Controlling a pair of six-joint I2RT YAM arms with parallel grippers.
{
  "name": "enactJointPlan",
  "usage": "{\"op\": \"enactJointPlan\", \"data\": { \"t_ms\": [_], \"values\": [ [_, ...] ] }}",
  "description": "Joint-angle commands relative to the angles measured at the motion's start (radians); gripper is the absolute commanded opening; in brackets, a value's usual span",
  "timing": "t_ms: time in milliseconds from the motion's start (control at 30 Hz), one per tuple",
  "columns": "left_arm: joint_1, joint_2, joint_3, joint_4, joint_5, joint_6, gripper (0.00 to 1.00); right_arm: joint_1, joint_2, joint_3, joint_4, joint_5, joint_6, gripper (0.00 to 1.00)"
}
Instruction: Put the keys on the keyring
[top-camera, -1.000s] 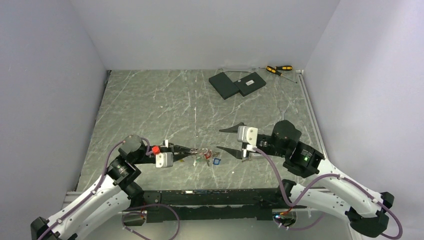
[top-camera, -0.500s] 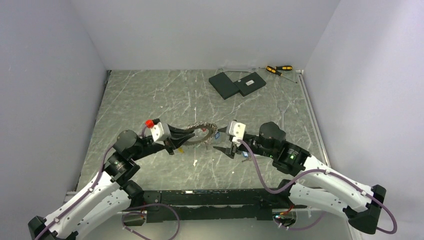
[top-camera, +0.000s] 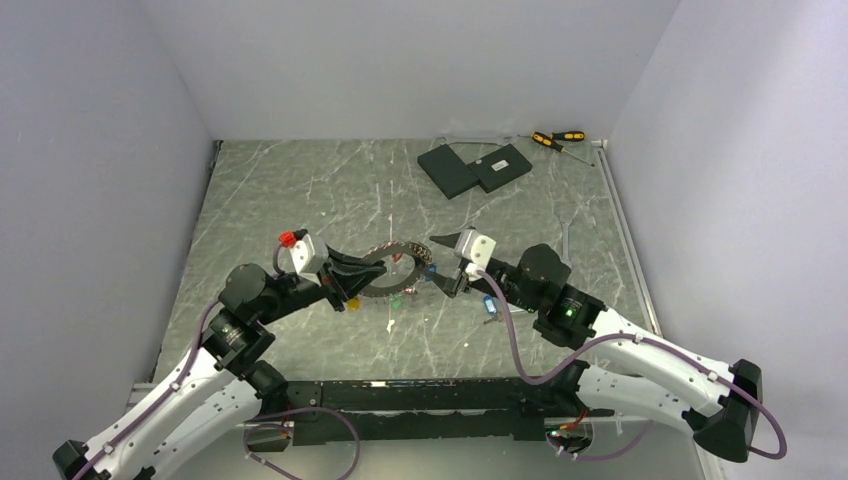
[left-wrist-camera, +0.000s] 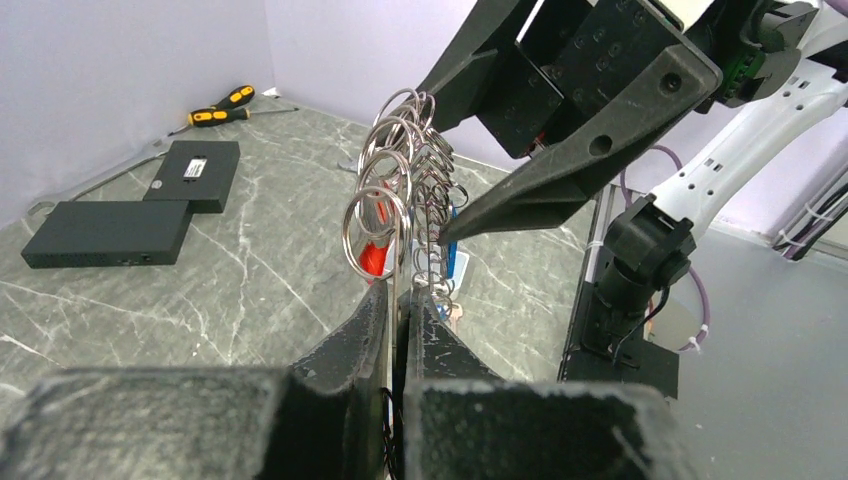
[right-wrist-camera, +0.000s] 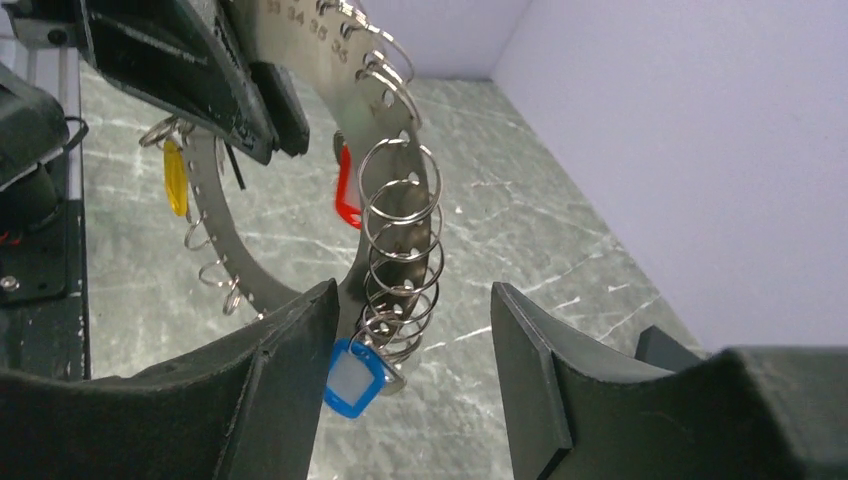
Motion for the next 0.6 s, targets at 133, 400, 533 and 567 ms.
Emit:
{"op": "enactJointPlan", "data": {
  "t_ms": [133, 400, 533, 567],
  "values": [
    [0.002, -0.020, -0.032, 0.189, 0.011, -0.123, 0.00, 0.006, 0.009, -0.014, 0.167, -0.045, 0.030, 0.45],
    [0.002, -0.051, -0.067, 0.266, -0.002, -0.219, 0.00, 0.006, 0.031, -0.005, 0.200, -0.084, 0.075, 0.56],
    [0.002, -0.069, -0.116, 0.349, 0.009, -0.252, 0.00, 0.006, 0.039, -0.005, 0.210, -0.116, 0.073, 0.38],
    [0.002, -0.078, -0.129, 0.364, 0.012, -0.252, 0.00, 0.006, 0.041, -0.004, 0.208, -0.121, 0.074, 0.35]
  ]
}}
